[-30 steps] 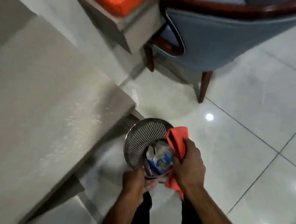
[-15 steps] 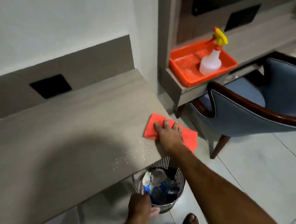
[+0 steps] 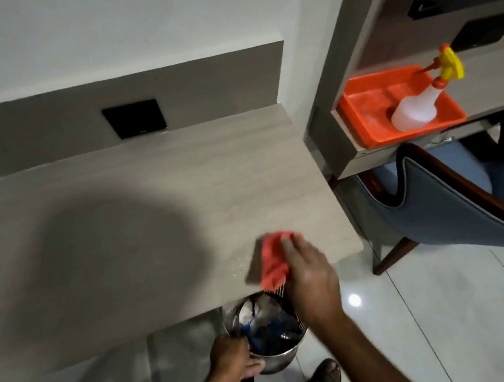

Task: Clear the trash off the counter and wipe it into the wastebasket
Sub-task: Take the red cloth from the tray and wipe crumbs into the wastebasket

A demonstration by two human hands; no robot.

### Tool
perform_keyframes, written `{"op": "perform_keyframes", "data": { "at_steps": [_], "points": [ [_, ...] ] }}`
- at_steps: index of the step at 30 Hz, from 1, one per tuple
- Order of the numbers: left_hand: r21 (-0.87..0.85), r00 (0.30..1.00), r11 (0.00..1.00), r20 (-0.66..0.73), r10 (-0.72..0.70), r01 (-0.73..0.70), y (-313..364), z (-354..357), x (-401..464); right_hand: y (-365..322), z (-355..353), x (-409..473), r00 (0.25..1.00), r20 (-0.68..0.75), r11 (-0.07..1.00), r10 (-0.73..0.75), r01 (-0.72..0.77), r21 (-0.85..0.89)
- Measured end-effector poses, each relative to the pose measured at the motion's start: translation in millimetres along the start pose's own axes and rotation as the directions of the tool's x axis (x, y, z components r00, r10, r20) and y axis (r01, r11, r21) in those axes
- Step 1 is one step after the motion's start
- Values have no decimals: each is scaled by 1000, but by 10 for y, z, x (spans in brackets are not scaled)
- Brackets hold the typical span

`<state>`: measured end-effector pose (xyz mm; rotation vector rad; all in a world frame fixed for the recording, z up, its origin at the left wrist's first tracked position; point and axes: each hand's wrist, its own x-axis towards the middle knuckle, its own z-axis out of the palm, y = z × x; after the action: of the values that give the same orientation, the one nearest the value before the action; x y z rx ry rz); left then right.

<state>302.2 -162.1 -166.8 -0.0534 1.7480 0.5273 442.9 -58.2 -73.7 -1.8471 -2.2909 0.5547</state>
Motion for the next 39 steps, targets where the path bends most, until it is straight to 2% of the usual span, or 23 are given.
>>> {"op": "perform_keyframes", "data": {
  "at_steps": [1, 2, 4, 5, 7, 10, 11, 13, 16, 20, 23, 26, 30, 35, 39],
  "points": [
    [-9, 1000, 1000, -5, -20, 20, 9, -25, 8, -80, -37, 256, 997, -56, 998, 56, -57, -2],
    [-19, 999, 999, -7, -35, 35, 19, -51, 12, -174, -5, 495, 993, -36, 994, 108, -109, -14],
    [-20, 999, 999, 1, -39, 39, 13, -96, 29, -428, 201, 775, 986, 100, 986, 132, -121, -116],
    [-7, 999, 999, 3, -34, 34, 5, -120, 43, -549, 350, 786, 982, 160, 981, 97, -68, -180],
    [43, 1000, 999, 3, -20, 20, -19, -177, 65, -674, 616, 551, 969, 231, 951, -85, 149, -273],
    [63, 1000, 998, -2, -1, 1, -54, -252, 47, -529, 750, -140, 864, 312, 822, -396, 485, -300],
    [65, 1000, 998, 16, 8, -9, -68, -260, 51, -349, 748, -326, 830, 314, 790, -461, 545, -280],
    [82, 999, 997, 45, 5, -9, -80, -256, 79, 99, 682, -571, 811, 341, 782, -475, 567, -260],
    [156, 999, 988, 40, -19, 12, -141, -96, 229, 752, 630, -736, 875, 328, 843, -356, 452, -292],
    [246, 996, 969, 76, -56, 36, -312, 435, 570, 1239, 948, -658, 973, 210, 974, -95, 135, -182],
    [347, 994, 937, 82, -76, 43, -510, 896, 1078, 1623, 1501, -609, 966, 237, 995, 100, -98, -22],
    [433, 988, 900, 120, -102, 40, -749, 1363, 1695, 2079, 2140, -629, 936, 232, 956, 264, -286, 67],
    [522, 984, 853, 138, -112, 24, -1119, 1935, 2559, 2741, 2946, -754, 885, 281, 907, 372, -411, 94],
    [576, 978, 817, 162, -133, 16, -1359, 2367, 3350, 3382, 3588, -817, 865, 346, 911, 365, -408, 61],
    [622, 981, 783, 135, -141, 27, -1471, 2517, 3560, 3587, 3809, -798, 839, 390, 907, 381, -420, 18]
  ]
}}
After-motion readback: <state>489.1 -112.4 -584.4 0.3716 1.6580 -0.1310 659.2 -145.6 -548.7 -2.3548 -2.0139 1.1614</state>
